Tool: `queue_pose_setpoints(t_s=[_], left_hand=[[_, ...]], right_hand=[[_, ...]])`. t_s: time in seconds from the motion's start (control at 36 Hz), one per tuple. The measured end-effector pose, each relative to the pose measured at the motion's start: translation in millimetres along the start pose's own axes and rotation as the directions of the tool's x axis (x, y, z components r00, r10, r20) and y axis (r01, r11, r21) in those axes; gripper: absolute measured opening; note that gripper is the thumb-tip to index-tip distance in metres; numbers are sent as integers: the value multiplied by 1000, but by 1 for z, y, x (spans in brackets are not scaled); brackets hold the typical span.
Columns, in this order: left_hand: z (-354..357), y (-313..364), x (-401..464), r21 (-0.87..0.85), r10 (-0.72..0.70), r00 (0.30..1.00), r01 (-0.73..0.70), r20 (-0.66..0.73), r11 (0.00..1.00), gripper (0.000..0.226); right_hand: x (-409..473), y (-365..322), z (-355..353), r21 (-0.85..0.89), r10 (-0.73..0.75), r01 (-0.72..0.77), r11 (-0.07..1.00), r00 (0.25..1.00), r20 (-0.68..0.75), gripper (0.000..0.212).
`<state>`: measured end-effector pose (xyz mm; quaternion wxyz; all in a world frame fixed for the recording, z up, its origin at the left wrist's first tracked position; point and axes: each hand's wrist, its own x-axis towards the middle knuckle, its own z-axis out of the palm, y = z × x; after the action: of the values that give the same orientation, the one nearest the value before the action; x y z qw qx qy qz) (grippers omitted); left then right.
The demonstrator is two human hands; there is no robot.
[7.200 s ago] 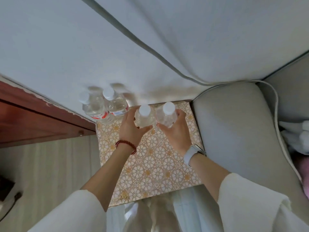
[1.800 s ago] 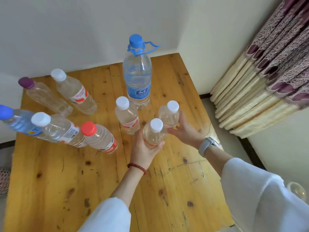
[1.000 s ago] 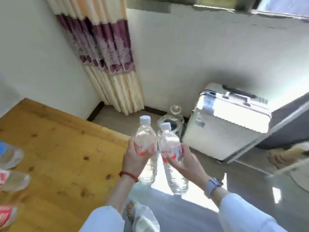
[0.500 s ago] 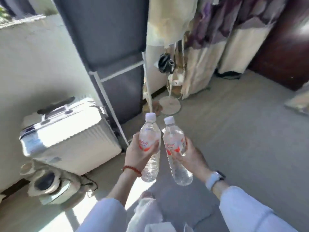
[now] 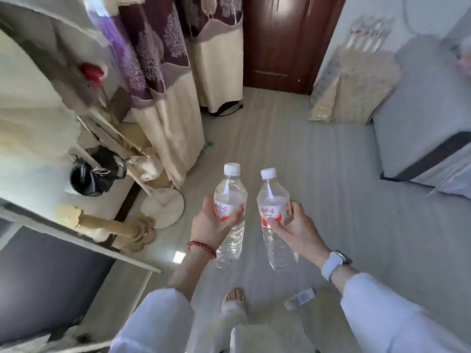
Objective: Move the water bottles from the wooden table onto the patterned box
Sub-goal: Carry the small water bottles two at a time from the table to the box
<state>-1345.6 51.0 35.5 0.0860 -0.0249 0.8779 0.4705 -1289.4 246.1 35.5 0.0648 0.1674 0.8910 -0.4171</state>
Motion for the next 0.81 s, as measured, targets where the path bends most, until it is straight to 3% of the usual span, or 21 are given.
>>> queue_pose_setpoints(t_s=[0.36, 0.58, 0.81], left_hand=[[137, 122, 222, 61, 109, 966, -127, 236, 990, 41], [255, 236, 371, 42, 128, 953, -145, 276, 988, 42], [349, 335, 499, -13, 120, 956, -121, 269, 993, 51]], right_hand=[[201, 49, -112, 151, 208, -188, 970, 970, -129, 69], [363, 95, -229, 126, 253, -234, 964, 953, -169, 63], [501, 128, -335, 211, 319, -275, 938, 924, -213, 61]])
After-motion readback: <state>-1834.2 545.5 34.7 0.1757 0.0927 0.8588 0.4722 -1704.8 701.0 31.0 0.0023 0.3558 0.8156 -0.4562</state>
